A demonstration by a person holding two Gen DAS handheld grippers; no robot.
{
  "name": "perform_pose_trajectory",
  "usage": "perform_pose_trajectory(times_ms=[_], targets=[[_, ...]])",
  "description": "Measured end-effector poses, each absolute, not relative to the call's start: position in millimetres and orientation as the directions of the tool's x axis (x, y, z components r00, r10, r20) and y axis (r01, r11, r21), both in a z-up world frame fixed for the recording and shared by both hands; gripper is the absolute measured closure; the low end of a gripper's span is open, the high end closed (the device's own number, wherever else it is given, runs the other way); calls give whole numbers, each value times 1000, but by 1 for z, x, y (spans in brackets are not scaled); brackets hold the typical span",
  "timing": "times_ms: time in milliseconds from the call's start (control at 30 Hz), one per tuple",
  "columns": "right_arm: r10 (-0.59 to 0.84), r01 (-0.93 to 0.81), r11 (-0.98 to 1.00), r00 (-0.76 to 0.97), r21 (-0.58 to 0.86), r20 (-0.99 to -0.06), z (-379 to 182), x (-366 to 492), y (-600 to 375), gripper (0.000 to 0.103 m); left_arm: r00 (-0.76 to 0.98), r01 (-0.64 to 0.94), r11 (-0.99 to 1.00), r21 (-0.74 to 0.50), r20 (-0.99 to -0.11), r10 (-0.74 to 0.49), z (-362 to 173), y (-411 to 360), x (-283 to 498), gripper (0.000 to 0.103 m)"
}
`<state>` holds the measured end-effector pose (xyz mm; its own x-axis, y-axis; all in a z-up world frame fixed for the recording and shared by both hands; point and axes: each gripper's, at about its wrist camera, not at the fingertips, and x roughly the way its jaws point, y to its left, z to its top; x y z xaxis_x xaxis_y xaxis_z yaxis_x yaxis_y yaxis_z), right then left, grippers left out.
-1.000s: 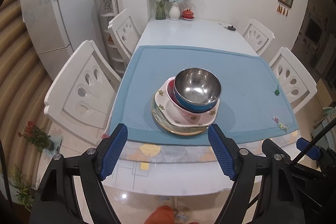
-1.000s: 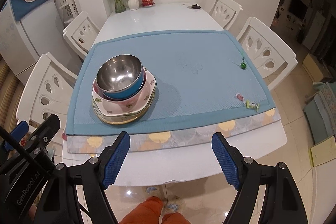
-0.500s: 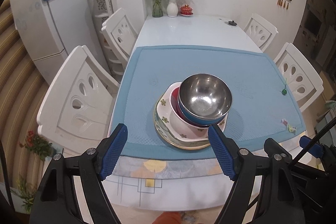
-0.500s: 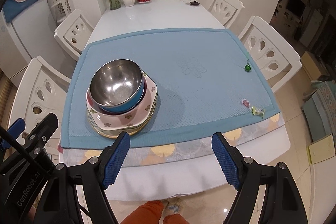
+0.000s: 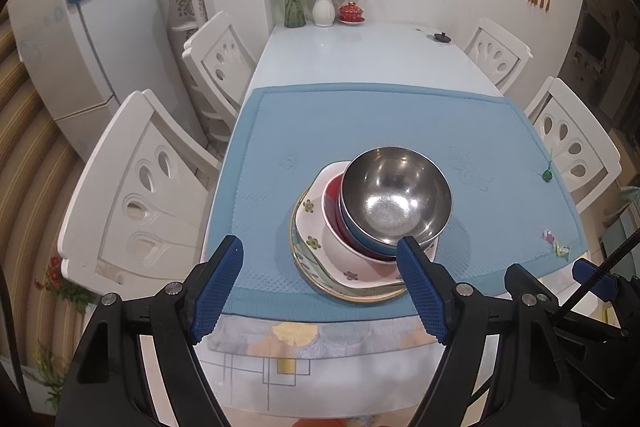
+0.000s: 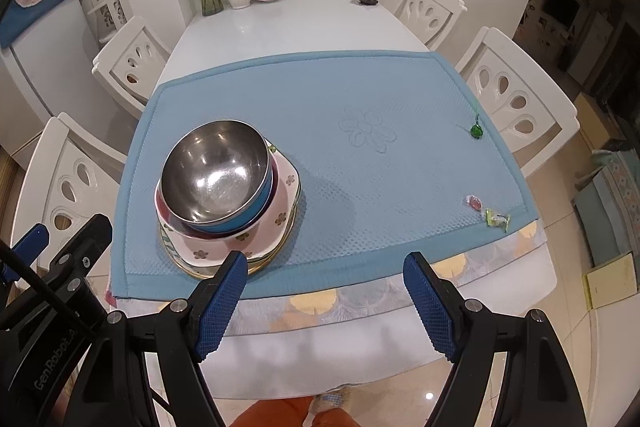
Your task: Organize plates and bowls
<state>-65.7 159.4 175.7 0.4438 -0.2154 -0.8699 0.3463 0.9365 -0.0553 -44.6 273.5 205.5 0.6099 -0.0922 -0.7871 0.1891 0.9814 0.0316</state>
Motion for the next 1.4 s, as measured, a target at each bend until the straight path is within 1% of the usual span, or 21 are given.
perform_pose_trajectory(times_ms=[433, 1400], targets=[[-262, 346, 934, 484, -93, -835, 180, -54, 167, 25, 606, 191, 981, 37, -790, -89, 201, 275, -29, 25], [-267, 379, 921, 452, -88, -851, 169, -23, 181, 25, 591, 226, 973, 55, -801, -92, 192, 284, 10, 25]])
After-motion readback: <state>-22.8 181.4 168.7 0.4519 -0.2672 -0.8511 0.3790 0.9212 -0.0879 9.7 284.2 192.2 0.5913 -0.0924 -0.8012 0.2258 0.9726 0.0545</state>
